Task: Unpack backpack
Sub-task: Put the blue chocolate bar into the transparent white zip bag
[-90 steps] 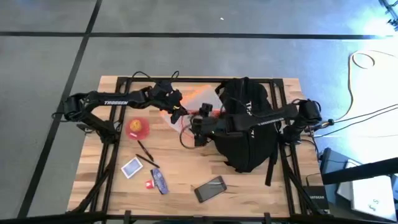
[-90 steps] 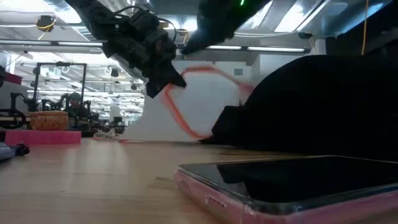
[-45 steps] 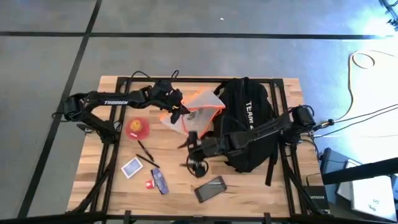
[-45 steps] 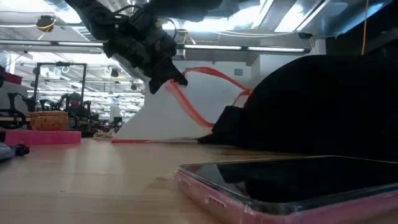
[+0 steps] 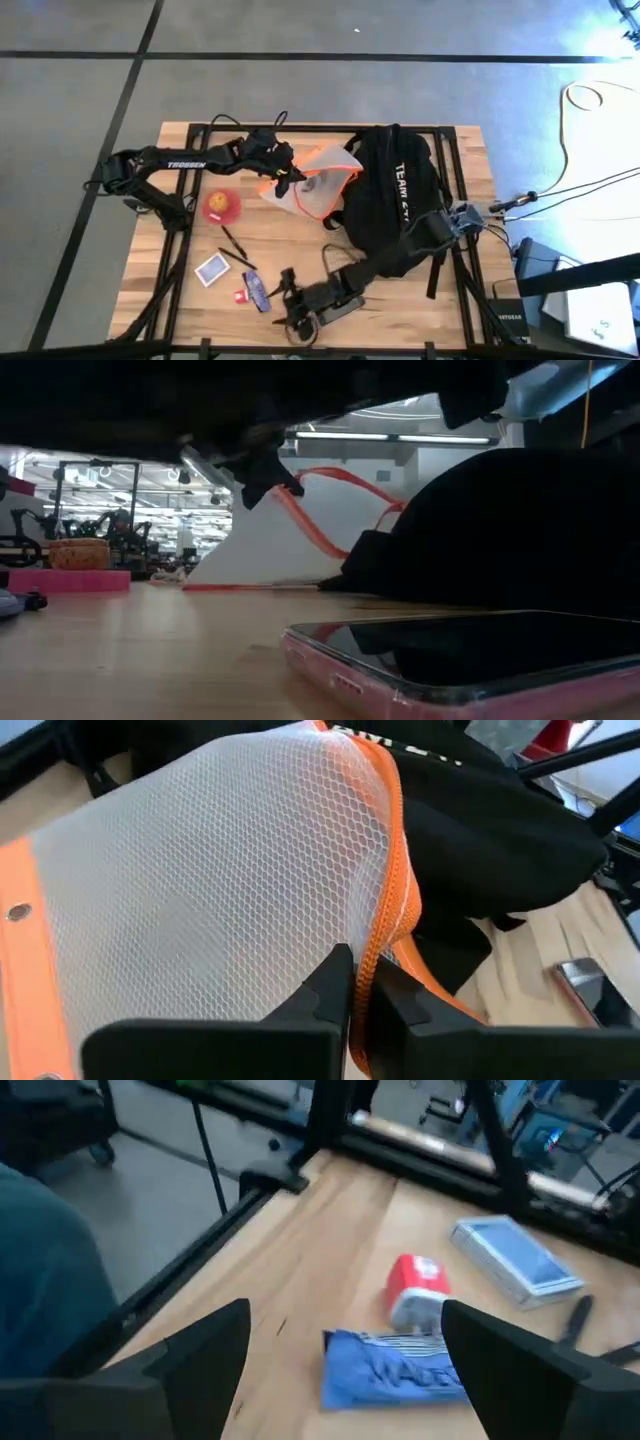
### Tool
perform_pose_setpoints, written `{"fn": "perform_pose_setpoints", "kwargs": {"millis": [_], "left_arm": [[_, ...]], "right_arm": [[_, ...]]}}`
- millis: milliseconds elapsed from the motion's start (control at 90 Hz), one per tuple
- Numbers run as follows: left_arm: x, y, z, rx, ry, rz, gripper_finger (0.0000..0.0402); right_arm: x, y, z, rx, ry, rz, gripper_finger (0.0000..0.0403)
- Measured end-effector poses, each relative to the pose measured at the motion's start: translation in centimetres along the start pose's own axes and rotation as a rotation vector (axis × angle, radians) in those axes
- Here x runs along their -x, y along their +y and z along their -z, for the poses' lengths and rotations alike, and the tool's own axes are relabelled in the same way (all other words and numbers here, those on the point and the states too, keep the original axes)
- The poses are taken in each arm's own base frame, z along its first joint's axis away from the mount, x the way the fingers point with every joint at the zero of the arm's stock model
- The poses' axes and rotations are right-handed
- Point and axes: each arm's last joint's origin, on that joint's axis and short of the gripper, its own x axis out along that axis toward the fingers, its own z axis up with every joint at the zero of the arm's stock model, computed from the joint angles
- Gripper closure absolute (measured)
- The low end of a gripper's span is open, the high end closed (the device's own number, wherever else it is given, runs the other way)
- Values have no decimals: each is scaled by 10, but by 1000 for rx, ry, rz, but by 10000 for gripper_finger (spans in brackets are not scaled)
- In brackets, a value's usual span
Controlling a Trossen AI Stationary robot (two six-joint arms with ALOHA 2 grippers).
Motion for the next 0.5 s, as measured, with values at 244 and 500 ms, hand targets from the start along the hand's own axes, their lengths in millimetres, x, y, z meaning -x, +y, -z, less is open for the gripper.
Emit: {"fn": "perform_pose_setpoints", "kwargs": {"millis": [244, 500], "left_arm": [[-4, -13, 3, -3, 27, 80, 402], [-8, -24, 5, -86, 34, 105, 402]], "right_arm": [[-35, 11, 10, -66, 101, 166, 93], [-41, 24, 34, -153, 131, 241, 101]]}}
